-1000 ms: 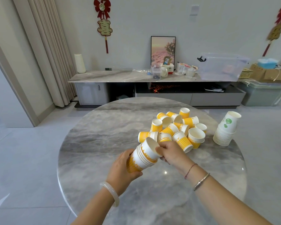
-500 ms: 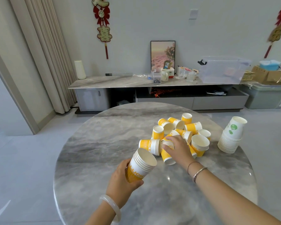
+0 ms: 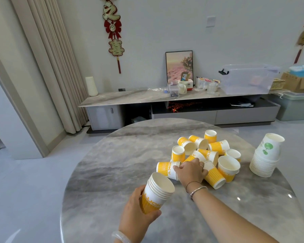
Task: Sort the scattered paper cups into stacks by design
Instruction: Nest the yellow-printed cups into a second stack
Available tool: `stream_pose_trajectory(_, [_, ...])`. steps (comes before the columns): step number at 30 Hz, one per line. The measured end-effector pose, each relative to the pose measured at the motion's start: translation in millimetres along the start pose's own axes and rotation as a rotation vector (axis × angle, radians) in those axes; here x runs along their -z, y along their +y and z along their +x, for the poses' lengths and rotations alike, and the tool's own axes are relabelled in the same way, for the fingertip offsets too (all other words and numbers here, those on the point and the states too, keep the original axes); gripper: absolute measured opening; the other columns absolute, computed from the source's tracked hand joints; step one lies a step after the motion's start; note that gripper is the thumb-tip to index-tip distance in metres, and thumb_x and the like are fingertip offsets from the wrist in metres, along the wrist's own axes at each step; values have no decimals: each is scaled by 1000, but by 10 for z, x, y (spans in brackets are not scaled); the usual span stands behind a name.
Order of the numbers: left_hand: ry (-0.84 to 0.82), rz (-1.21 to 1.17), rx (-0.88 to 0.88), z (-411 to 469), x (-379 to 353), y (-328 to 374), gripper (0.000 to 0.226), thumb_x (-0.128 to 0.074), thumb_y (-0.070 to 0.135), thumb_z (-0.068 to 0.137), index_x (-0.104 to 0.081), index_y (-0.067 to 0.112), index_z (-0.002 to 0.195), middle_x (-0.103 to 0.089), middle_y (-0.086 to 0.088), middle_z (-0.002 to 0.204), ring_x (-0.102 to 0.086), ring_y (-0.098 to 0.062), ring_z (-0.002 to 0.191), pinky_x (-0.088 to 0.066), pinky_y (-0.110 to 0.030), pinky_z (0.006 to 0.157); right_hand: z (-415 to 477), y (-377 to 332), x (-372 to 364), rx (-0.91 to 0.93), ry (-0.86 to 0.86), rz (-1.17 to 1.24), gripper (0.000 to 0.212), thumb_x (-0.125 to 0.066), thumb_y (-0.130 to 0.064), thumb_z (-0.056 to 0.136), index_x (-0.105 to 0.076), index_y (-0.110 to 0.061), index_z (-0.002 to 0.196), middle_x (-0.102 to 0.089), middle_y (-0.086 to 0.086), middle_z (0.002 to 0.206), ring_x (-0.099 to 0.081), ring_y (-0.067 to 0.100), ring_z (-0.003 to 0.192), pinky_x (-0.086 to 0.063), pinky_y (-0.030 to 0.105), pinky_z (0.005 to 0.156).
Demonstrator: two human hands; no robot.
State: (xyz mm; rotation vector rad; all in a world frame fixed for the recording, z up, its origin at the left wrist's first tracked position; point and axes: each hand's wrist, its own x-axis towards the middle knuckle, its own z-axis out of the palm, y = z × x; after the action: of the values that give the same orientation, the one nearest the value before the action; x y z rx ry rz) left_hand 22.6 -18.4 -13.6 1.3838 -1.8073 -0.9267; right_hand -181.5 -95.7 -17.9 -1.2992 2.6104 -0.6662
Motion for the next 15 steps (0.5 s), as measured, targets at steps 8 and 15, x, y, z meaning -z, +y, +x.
stream_pose_trajectory(8, [21,-7,18,4,38,-44,65,-84,17,57,-51,32,111,-63,12,100,-55,8,87,-40,-1,63,-35,-34,119,-18,-87,281,27,-65,-52,75,-75,-28,84,-52,6,116,-42,33,118,-31,41,95])
stream_pose_trajectory(15, [56,18,49,-31,72,-93,60,-83,12,54,-54,26,105,-65,5,96,-59,-9,84,-39,-9,63,-252,43,377,42,-200,854,29,-71,-26,80,-62,-19,53,-52,2,60,-46,20,73,-41,31,69])
